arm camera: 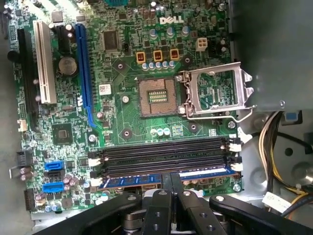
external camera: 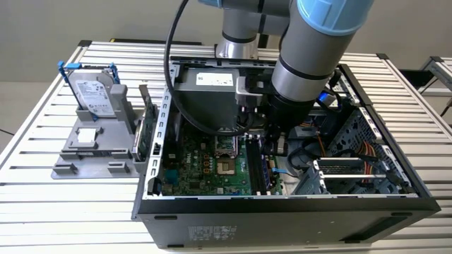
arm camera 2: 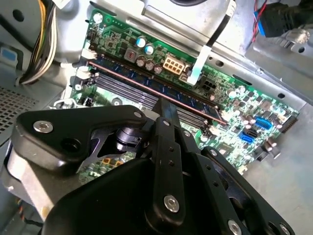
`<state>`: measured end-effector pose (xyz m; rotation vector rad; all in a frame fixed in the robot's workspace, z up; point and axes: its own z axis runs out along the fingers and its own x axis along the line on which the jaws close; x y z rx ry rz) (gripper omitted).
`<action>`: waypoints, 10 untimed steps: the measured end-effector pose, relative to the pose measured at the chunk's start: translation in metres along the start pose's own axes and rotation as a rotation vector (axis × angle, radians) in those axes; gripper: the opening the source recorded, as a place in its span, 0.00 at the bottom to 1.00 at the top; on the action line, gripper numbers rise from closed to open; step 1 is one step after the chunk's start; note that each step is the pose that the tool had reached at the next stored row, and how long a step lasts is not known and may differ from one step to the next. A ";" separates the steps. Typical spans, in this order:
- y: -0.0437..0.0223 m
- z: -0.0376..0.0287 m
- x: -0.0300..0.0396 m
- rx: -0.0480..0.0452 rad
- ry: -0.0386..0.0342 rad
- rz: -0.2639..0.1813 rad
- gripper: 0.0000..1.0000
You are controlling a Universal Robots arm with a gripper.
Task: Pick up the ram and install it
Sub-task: 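Press down the ram until it locks into place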
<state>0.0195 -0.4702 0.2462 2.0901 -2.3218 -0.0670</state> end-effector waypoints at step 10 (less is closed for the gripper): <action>-0.0013 -0.0001 -0.0002 -0.0001 -0.0001 -0.006 0.00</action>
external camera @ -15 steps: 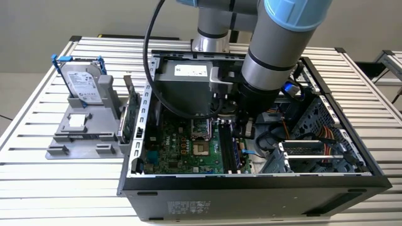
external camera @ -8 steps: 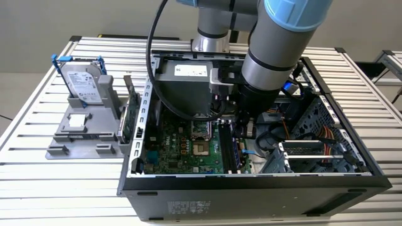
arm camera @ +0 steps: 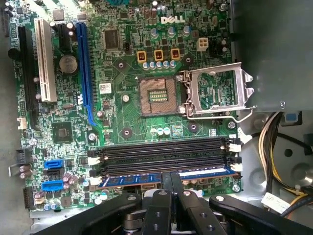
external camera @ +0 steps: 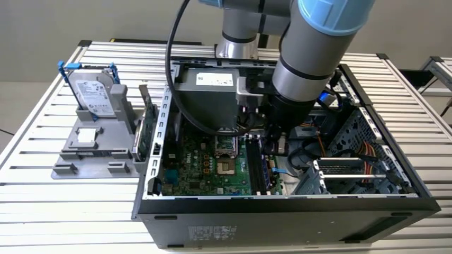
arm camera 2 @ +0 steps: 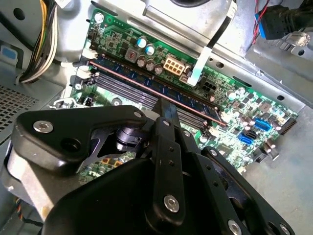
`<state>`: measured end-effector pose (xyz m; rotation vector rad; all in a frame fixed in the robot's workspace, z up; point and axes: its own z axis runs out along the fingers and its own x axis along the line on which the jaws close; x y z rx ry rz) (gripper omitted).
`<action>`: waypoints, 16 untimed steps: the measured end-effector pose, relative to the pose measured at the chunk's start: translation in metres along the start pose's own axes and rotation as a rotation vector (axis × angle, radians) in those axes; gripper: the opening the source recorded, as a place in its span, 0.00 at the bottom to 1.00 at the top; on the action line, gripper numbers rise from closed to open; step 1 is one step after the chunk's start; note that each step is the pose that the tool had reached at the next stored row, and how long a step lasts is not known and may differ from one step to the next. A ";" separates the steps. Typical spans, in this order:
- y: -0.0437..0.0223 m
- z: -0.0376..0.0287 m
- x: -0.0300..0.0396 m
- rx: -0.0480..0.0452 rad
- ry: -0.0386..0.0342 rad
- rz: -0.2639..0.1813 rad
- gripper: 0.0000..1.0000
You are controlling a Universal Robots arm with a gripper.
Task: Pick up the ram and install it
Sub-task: 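Press down the ram until it locks into place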
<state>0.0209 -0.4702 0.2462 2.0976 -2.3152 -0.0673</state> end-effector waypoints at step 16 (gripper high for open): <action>-0.0014 0.0013 -0.0003 -0.0010 0.0012 -0.055 0.00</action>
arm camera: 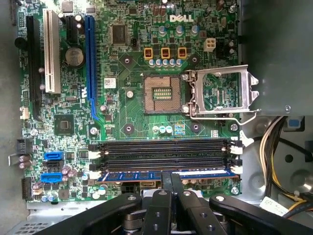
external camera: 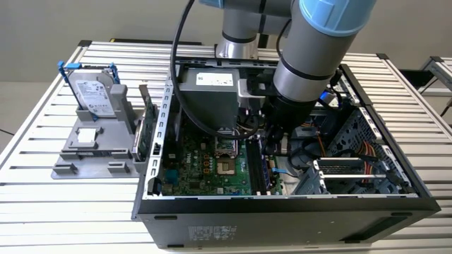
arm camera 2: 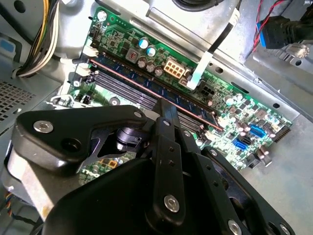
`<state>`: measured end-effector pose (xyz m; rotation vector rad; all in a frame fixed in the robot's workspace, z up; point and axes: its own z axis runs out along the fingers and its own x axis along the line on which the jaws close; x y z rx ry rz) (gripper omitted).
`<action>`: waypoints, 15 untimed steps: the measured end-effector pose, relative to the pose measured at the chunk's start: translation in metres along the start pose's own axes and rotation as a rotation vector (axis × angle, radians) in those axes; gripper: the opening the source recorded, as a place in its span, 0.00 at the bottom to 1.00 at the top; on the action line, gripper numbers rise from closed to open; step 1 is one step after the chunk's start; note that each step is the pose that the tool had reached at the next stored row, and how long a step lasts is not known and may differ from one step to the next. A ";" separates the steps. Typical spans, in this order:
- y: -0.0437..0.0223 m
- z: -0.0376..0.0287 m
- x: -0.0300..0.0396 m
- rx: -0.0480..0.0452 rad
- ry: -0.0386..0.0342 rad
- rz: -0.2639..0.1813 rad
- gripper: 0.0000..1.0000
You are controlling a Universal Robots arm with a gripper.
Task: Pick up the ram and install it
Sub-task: 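Press down the ram until it locks into place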
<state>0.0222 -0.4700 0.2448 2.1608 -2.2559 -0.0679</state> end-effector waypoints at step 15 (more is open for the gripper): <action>-0.0020 0.0104 0.0002 -0.0001 0.0004 0.000 0.00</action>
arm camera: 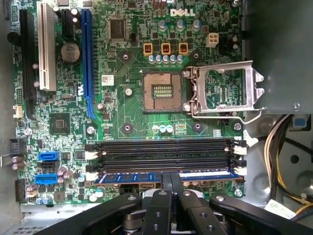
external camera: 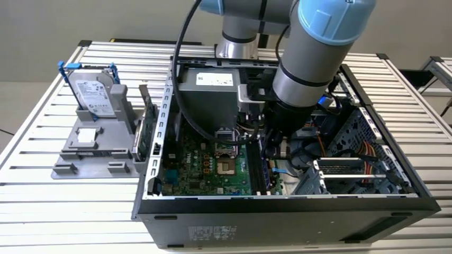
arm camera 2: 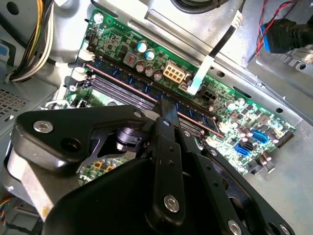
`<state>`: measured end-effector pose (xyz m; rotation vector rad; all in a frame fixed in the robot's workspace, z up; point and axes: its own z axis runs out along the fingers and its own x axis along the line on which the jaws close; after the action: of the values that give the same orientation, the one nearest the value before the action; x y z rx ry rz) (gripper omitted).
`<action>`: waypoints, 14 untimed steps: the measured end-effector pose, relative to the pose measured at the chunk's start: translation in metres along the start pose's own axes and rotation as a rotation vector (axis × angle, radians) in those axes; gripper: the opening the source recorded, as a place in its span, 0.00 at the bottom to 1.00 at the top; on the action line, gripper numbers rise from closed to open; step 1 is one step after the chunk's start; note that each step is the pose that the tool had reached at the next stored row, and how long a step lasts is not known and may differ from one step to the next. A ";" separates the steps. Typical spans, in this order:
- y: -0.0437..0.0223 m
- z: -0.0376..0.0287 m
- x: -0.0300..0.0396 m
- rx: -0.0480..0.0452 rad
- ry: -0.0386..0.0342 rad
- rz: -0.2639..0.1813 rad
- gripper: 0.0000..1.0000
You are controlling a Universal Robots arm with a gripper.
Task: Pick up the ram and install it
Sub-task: 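Press down the ram until it locks into place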
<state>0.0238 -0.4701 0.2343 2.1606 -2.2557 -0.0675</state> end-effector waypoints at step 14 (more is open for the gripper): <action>-0.0007 0.0090 0.0001 0.0000 -0.0001 0.000 0.00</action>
<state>0.0240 -0.4701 0.2253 2.1606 -2.2558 -0.0676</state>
